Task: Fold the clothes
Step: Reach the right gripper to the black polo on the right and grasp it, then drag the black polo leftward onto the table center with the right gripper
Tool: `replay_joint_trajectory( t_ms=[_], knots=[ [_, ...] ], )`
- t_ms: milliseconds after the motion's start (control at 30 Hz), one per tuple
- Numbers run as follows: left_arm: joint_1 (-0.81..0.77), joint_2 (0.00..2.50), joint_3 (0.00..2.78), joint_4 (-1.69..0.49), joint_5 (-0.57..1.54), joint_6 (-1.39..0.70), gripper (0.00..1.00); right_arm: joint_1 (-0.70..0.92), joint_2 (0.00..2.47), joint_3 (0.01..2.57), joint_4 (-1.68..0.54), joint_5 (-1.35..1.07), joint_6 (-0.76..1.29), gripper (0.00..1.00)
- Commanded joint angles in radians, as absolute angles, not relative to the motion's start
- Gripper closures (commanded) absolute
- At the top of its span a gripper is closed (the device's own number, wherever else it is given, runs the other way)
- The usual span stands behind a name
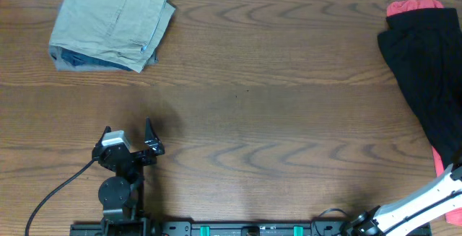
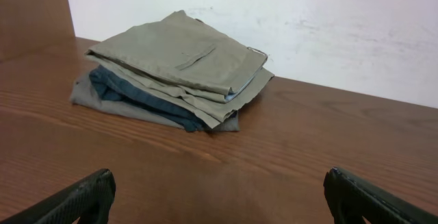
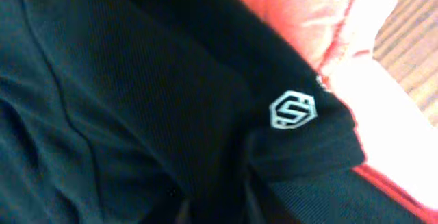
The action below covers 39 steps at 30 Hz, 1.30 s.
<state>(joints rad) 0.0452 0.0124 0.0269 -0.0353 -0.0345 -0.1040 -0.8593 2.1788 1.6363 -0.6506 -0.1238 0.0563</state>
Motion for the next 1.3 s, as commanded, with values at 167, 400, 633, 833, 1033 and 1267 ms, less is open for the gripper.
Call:
replay_joint_trajectory(
  t_ms=[167, 400, 633, 833, 1033, 1267],
  knots=[
    [0.047, 0.010, 0.004, -0.067, -0.061, -0.098, 0.02, -0.796, 2.032, 1.654, -0.668, -0.132, 0.162, 0.99],
    [0.047, 0.010, 0.004, -0.067, -0.061, -0.098, 0.02, -0.671, 1.955, 1.654, -0.669, -0.132, 0.171, 0.96],
    [0.047, 0.010, 0.004, -0.067, -0.061, -0.098, 0.02, -0.489, 1.924, 1.654, -0.688, -0.136, 0.172, 0.99],
    [0.047, 0.010, 0.004, -0.067, -0.061, -0.098, 0.02, -0.266, 1.924, 1.654, -0.696, -0.140, 0.172, 0.99],
    [0.047, 0.010, 0.004, -0.067, -0.061, -0.098, 0.02, 0.023, 1.924, 1.654, -0.691, -0.139, 0.171, 0.99],
    [0.047, 0.010, 0.004, -0.067, -0.061, -0.098, 0.02, 0.375, 1.925, 1.654, -0.686, -0.139, 0.171, 0.99]
  ],
)
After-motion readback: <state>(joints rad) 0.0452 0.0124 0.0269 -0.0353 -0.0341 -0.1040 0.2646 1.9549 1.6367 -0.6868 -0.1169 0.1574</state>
